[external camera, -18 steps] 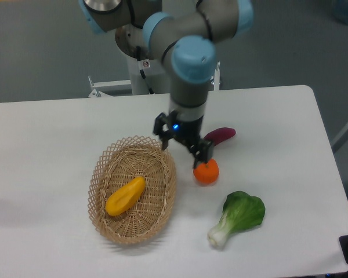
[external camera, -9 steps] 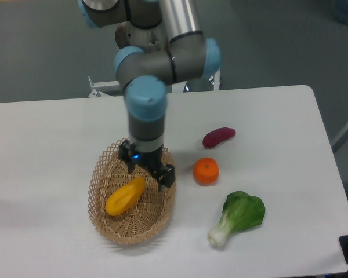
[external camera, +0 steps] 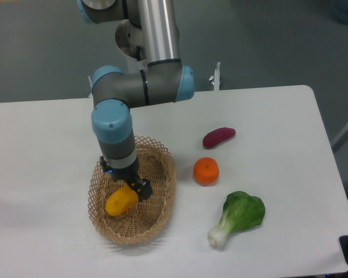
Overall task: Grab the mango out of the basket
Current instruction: 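Lower the gripper onto the yellow mango in the basket, then close the gripper fingers around the yellow mango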
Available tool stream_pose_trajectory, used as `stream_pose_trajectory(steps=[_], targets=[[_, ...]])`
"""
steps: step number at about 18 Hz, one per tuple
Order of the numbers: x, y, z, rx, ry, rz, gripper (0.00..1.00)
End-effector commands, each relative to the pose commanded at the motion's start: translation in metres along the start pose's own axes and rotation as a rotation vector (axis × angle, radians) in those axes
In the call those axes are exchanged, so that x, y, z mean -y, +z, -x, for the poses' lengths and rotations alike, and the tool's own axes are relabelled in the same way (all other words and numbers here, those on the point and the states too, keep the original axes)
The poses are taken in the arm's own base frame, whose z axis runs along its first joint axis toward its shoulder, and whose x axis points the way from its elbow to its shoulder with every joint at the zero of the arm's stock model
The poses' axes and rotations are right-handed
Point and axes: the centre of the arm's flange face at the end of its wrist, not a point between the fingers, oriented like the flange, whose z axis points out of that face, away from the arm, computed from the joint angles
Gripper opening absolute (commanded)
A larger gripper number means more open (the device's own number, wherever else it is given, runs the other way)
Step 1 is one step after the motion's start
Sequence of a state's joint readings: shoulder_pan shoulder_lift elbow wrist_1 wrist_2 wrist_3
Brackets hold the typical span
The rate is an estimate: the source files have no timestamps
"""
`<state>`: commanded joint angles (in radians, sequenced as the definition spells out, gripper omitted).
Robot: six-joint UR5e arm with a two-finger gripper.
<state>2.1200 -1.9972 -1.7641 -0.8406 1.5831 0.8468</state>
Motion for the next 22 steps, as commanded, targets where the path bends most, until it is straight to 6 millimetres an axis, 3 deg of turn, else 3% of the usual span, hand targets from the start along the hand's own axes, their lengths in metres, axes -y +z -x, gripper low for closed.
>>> stream_pose_trajectory(steps=[13, 17, 22], targets=[[0.004, 0.017, -0.002, 0.009, -0.045, 0.001, 1.00], [0.004, 0.016, -0.001, 0.014, -0.043, -0.003, 0.67], [0.006, 0.010, 0.000, 0.022, -0.031, -0.011, 0.51]])
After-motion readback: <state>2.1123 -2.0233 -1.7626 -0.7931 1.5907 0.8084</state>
